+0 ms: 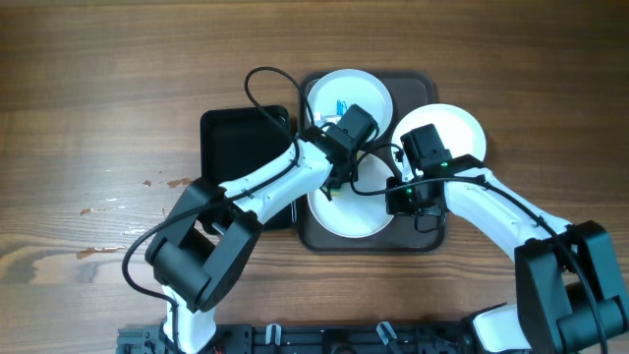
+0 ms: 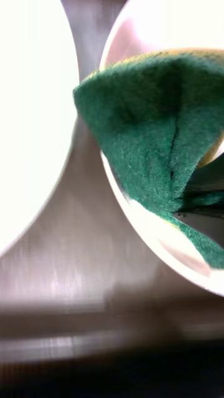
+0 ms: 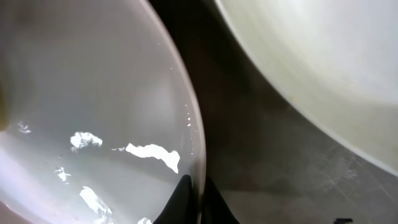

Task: Clean dirty plates on tray and stack at the side
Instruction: 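Scrub the front plate with the sponge while the right gripper holds it, then return the sponge to the black tray with the left gripper, then lift the cleaned front plate with the right gripper and carry it right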

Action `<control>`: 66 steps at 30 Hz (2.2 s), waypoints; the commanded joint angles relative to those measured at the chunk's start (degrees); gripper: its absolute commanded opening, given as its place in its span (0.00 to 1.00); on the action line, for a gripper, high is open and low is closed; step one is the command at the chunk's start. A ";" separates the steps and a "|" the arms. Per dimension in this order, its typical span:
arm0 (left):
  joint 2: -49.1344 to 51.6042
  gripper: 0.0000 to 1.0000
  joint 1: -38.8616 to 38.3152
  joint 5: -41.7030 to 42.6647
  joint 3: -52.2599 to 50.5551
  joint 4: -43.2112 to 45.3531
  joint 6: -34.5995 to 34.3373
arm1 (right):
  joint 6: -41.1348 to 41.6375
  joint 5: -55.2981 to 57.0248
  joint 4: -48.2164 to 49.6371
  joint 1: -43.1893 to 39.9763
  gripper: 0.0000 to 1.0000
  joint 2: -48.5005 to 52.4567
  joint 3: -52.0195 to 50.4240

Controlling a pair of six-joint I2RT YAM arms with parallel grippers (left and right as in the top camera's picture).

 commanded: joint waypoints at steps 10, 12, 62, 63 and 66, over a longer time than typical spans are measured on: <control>-6.93 0.04 0.61 15.23 -0.31 -4.98 -0.70 | 0.11 4.22 0.11 0.02 0.04 1.79 -1.84; -11.39 0.04 2.62 12.07 -0.31 -8.66 -0.68 | 0.57 4.04 0.52 0.02 0.04 1.79 -1.84; -60.52 1.00 45.35 5.60 -9.99 -24.68 0.59 | -12.33 52.85 -3.56 31.65 0.04 10.93 47.98; -60.37 1.00 45.35 5.60 -9.99 -24.65 0.59 | -12.44 55.23 -3.37 32.57 0.04 10.73 47.98; -60.19 1.00 45.35 5.60 -10.01 -24.65 0.59 | -16.28 60.70 -2.93 35.19 0.04 10.43 47.98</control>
